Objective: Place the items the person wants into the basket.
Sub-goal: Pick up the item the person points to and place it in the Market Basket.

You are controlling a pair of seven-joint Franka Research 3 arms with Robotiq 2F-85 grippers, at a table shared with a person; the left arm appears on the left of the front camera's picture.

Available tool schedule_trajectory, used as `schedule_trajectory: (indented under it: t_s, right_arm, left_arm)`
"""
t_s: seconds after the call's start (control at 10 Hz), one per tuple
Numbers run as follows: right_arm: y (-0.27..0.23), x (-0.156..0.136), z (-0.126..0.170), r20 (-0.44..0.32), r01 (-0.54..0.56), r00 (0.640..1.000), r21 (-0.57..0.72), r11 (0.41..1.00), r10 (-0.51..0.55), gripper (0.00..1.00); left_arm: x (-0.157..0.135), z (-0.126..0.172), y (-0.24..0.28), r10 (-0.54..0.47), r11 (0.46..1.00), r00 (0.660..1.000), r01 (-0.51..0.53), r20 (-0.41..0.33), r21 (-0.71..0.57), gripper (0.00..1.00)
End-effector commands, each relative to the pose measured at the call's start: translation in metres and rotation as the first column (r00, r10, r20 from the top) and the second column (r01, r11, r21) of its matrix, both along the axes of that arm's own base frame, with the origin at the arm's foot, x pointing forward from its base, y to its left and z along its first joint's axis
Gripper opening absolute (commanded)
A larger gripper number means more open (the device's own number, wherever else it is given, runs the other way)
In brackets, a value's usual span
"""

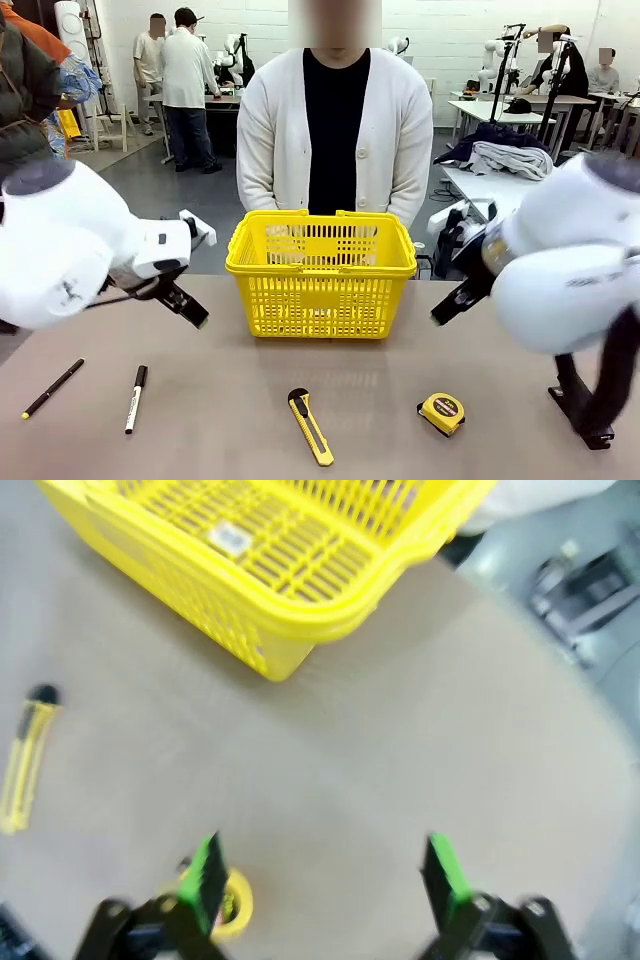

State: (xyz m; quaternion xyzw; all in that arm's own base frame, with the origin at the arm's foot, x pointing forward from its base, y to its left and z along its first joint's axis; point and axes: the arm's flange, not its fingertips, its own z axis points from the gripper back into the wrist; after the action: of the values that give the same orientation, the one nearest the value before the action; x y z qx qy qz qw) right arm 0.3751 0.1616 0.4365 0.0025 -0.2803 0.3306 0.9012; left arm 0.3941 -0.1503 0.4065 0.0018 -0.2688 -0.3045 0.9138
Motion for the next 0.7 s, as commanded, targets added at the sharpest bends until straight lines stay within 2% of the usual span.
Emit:
schedule_trajectory:
  t_s: [0.0, 0.1, 0.3, 0.5, 0.6]
  right_arm:
    - [-0.039, -0.081, 0.075, -0.052, -0.019, 0.999, -0.038, 0.999, 0.017, 1.0]
    - [-0.053, -0.099, 0.109, -0.05, 0.005, 0.999, -0.061, 0.998, -0.008, 1.0]
    - [-0.072, -0.115, 0.143, -0.093, 0.021, 0.995, -0.032, 0.999, -0.024, 1.0]
    - [-0.079, -0.118, 0.149, -0.099, 0.026, 0.995, -0.023, 0.999, -0.028, 1.0]
    - [-0.073, -0.132, 0.152, -0.08, 0.042, 0.996, -0.009, 0.999, -0.042, 1.0]
  left_arm:
    - [-0.067, 0.067, 0.01, 0.037, 0.998, 0.999, -0.037, 0.011, 0.043, 1.0]
    - [-0.085, 0.099, 0.013, 0.037, 0.998, 0.999, -0.039, 0.03, 0.039, 1.0]
    - [-0.108, 0.145, 0.007, 0.03, 0.998, 0.997, -0.034, 0.067, 0.062, 1.0]
    - [-0.117, 0.156, 0.005, 0.048, 0.996, 0.995, -0.054, 0.091, 0.072, 1.0]
    - [-0.112, 0.156, 0.013, 0.013, 0.998, 0.997, -0.018, 0.078, 0.059, 1.0]
